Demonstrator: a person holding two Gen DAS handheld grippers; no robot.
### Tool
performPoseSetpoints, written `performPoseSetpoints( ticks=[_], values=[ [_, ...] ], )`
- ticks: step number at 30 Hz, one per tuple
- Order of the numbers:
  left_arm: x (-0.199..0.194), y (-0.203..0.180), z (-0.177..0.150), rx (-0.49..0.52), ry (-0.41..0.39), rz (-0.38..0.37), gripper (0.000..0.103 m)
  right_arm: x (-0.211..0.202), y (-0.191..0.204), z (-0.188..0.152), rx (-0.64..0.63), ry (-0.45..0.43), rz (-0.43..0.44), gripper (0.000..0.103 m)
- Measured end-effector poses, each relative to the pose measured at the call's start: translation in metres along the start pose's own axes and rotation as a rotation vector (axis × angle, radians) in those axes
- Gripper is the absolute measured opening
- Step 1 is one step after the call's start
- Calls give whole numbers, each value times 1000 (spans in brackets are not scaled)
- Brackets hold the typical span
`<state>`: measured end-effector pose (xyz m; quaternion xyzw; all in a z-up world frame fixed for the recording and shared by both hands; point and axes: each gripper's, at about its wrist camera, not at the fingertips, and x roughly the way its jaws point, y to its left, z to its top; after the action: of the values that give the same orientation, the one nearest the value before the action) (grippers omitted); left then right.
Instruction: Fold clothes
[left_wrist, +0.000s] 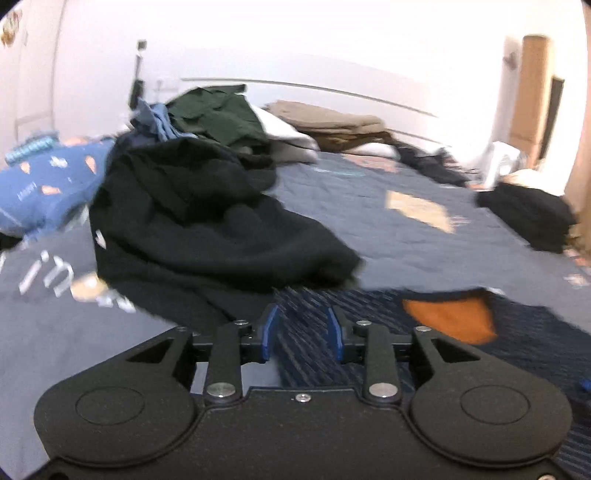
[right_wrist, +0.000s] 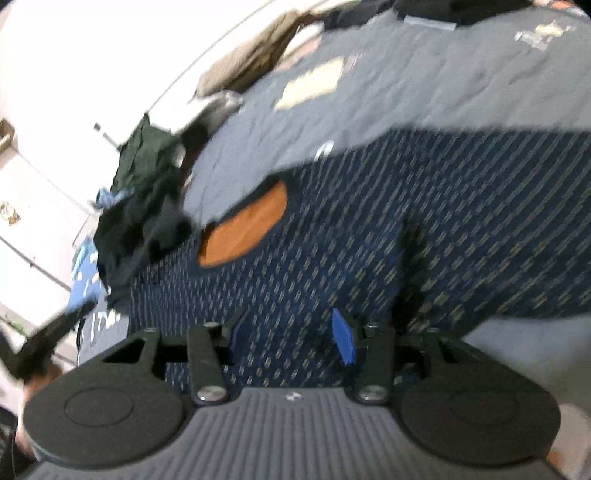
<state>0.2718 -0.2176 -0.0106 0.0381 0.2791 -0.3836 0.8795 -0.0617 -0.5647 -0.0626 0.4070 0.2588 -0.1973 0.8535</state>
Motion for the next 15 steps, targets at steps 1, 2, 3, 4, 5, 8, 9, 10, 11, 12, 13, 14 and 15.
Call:
performPoseSetpoints(
  ticks=[1, 2, 3, 4, 5, 8, 9, 10, 11, 12, 13, 14, 15],
  values=[
    [-11, -5, -6, -4, 12, -22, 38, -5, -3, 4, -7, -12, -18, 48],
    [-22, -11, -13, -11, 22, -45, 44, -9, -6, 7, -18, -21, -40, 48],
    [-32, -16, -21, -25, 29, -72, 48, -12, -9, 9, -29, -24, -62, 49],
    [-42, -21, -29, -39, 36, -99, 48, -14, -12, 11, -38, -24, -82, 50],
    [-50, -26, -38, -56, 46, -126, 48, -15, -15, 12, -42, -23, -101, 50],
    [-68, -42, -63, -120, 83, -180, 49, -17, -23, 13, -35, -28, -129, 51],
    [-73, -47, -71, -138, 90, -195, 51, -18, -24, 12, -32, -28, -122, 51],
    [-76, -51, -78, -155, 97, -208, 52, -18, -26, 12, -29, -28, -116, 51],
    [-78, -56, -85, -172, 105, -220, 55, -18, -28, 11, -26, -29, -109, 51],
    [-80, -59, -92, -191, 112, -234, 55, -17, -26, 11, -34, -24, -103, 51],
    [-81, -62, -98, -218, 117, -251, 55, -16, -24, 9, -50, -15, -99, 51],
    [-80, -65, -104, -239, 124, -271, 55, -14, -20, 7, -73, -4, -96, 51],
    [-79, -68, -109, -241, 133, -292, 55, -12, -17, 5, -97, 3, -98, 51]
  ],
)
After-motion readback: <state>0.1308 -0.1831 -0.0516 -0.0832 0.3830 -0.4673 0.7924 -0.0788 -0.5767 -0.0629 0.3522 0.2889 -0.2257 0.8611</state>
